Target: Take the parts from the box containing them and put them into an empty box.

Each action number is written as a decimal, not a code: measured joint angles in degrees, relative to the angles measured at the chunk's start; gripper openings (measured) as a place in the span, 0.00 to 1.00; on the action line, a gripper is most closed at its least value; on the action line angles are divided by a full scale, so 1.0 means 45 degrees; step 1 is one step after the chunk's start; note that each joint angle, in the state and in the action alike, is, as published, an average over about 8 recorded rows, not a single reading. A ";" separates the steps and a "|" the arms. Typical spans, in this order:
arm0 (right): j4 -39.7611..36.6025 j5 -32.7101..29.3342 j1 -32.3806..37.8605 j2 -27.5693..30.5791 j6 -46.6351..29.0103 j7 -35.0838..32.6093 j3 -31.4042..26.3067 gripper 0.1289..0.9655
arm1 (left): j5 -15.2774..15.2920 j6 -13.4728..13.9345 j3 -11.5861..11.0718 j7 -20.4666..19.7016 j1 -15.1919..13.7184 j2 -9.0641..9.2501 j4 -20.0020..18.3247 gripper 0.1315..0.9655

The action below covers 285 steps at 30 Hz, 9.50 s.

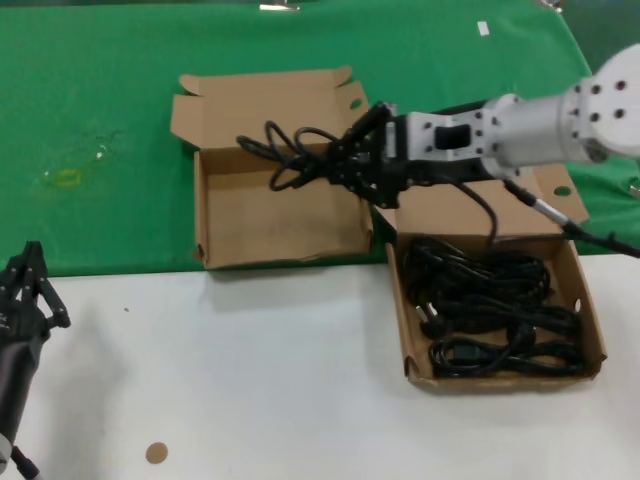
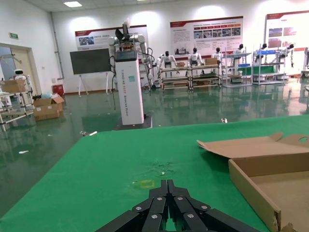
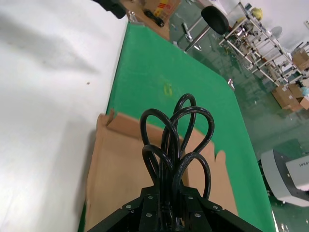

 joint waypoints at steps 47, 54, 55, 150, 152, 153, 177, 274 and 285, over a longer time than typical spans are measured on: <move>-0.7282 0.0005 0.2196 -0.3852 0.2374 -0.4206 -0.0505 0.26 | 0.0002 0.0000 0.0000 0.0001 0.0000 0.0000 0.0000 0.02; -0.6519 -0.0058 0.1924 -0.3569 0.2308 -0.3724 -0.0510 0.33 | 0.0002 0.0000 0.0000 0.0001 0.0000 0.0000 0.0000 0.02; -0.6328 -0.0079 0.1859 -0.3493 0.2283 -0.3599 -0.0514 0.35 | 0.0002 0.0000 0.0000 0.0001 0.0000 0.0000 0.0000 0.02; 0.5341 0.5874 -1.2381 -0.2268 1.1963 0.1345 0.6293 1.00 | -0.0002 0.0000 0.0000 0.0005 0.0000 0.0000 0.0000 1.00; 0.5369 0.5891 -1.2417 -0.2267 1.1991 0.1356 0.6310 1.00 | -0.0002 0.0000 0.0000 0.0005 0.0000 0.0000 0.0000 1.00; 0.5373 0.5894 -1.2423 -0.2266 1.1995 0.1357 0.6313 1.00 | -0.0002 0.0000 0.0000 0.0005 0.0000 0.0000 0.0000 1.00; 0.5379 0.5897 -1.2431 -0.2266 1.2001 0.1359 0.6317 1.00 | -0.0002 0.0000 0.0000 0.0006 0.0000 0.0000 0.0000 1.00; 0.5379 0.5897 -1.2431 -0.2266 1.2001 0.1359 0.6317 1.00 | -0.0002 0.0000 0.0000 0.0007 0.0000 0.0000 0.0000 1.00; 0.5379 0.5897 -1.2431 -0.2266 1.2001 0.1359 0.6317 1.00 | -0.0002 0.0000 0.0000 0.0007 0.0000 0.0000 0.0000 1.00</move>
